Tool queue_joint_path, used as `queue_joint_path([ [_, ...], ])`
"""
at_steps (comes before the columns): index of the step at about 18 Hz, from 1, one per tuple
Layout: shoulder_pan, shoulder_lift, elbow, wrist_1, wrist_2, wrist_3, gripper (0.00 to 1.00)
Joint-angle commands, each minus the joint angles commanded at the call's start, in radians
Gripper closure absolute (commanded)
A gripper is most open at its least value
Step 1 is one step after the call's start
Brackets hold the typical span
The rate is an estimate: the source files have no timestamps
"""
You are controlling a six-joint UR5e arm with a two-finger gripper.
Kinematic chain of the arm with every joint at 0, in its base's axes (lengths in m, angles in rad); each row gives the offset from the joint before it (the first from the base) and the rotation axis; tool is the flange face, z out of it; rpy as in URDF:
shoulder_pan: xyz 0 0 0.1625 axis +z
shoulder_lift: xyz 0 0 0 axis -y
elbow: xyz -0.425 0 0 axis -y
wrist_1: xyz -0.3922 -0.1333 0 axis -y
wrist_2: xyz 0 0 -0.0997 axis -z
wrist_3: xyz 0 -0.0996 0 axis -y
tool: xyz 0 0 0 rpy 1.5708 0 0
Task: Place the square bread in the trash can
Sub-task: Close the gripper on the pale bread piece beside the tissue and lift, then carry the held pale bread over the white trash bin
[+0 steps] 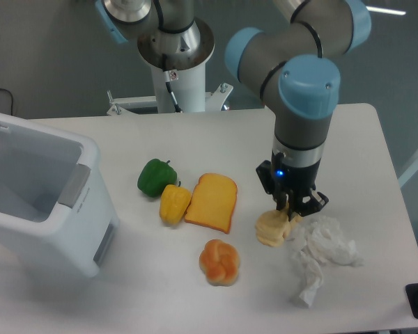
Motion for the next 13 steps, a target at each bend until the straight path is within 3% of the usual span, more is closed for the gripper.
queue_joint_path([
  [4, -0.037, 0.077, -0.011, -0.003, -0.088, -0.135, 0.71],
  [13, -0.270, 0.199, -0.025, 0.000, -0.141, -0.426, 0.70],
])
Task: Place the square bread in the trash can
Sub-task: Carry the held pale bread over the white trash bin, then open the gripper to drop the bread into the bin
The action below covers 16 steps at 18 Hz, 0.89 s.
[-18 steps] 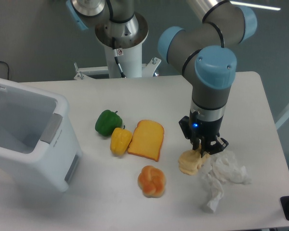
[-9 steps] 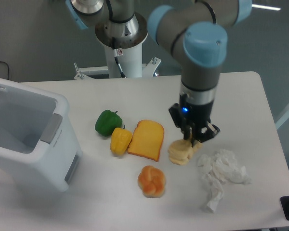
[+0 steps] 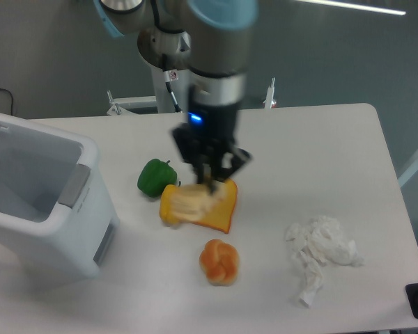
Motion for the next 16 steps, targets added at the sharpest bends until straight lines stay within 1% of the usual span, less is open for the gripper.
queue_joint_path([
  [3, -0.075, 0.029, -0.012, 0.002, -0.022, -0.064, 0.68],
  [5, -0.121, 0.032, -0.014, 0.002, -0.022, -0.103, 0.66],
  [7, -0.150, 0.031, -0.017, 0.003, -0.022, -0.115, 0.59],
  [8, -0.164, 0.028, -0.028, 0.005, -0.023, -0.115, 0.51],
  [9, -0.178, 0.026, -0.037, 0.006, -0.022, -0.115, 0.47],
  [11, -0.198, 0.026, -0.057, 0.008, -0.020, -0.112, 0.42],
  [12, -0.204, 0.026, -0.061, 0.008, -0.020, -0.112, 0.38],
  [14, -0.210, 0.025, -0.074, 0.008, -0.020, -0.114, 0.19],
  [15, -0.212, 0.023, -0.075, 0.006, -0.022, -0.115, 0.00],
  [16, -0.215, 0.022, -0.075, 0.005, -0.022, -0.115, 0.00],
])
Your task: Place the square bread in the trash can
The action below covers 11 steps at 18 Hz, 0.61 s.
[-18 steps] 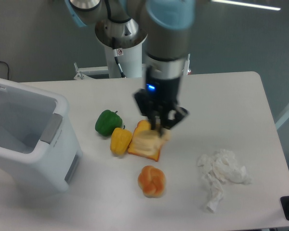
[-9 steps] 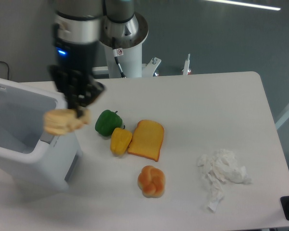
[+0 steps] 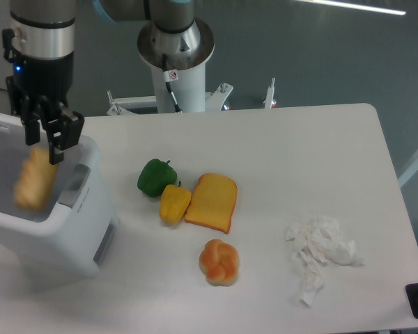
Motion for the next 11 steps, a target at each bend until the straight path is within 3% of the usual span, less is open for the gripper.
queue_joint_path([
  [6, 0.009, -0.011, 0.006, 0.006, -0.052, -0.025, 0.00],
  [11, 0.176, 0.000, 0.018, 0.026, -0.141, -0.025, 0.00],
])
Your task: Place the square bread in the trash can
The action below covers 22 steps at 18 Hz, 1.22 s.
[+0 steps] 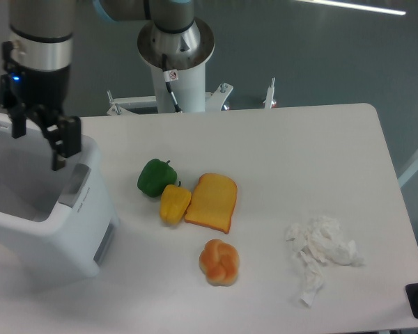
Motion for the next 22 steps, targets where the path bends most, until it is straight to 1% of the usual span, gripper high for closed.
queue_joint_path([
  [3, 0.124, 0.002, -0.002, 0.012, -0.022, 0.012, 0.00],
  [4, 0.158, -0.003, -0.002, 0.014, -0.019, 0.044, 0.00],
  [6, 0.232, -0.024, -0.017, 0.014, -0.013, 0.139, 0.00],
  [7, 0.255, -0.032, -0.031, 0.011, -0.008, 0.178, 0.00],
  [8, 0.281, -0.032, -0.060, 0.012, 0.009, 0.222, 0.00],
  [9, 0.311, -0.034, -0.081, 0.014, 0.032, 0.292, 0.00],
  [11, 0.359, -0.043, -0.103, 0.012, 0.084, 0.462, 0.00],
  [12, 0.376, -0.060, -0.109, 0.012, 0.107, 0.532, 0.00],
  [14, 0.404, -0.096, -0.104, 0.012, 0.151, 0.625, 0.00],
  [18, 0.408, -0.198, -0.080, 0.023, 0.289, 0.785, 0.00],
  [20, 0.413, -0.253, -0.052, 0.034, 0.299, 0.798, 0.00],
  [22, 0.416, -0.299, -0.029, 0.057, 0.302, 0.807, 0.00],
])
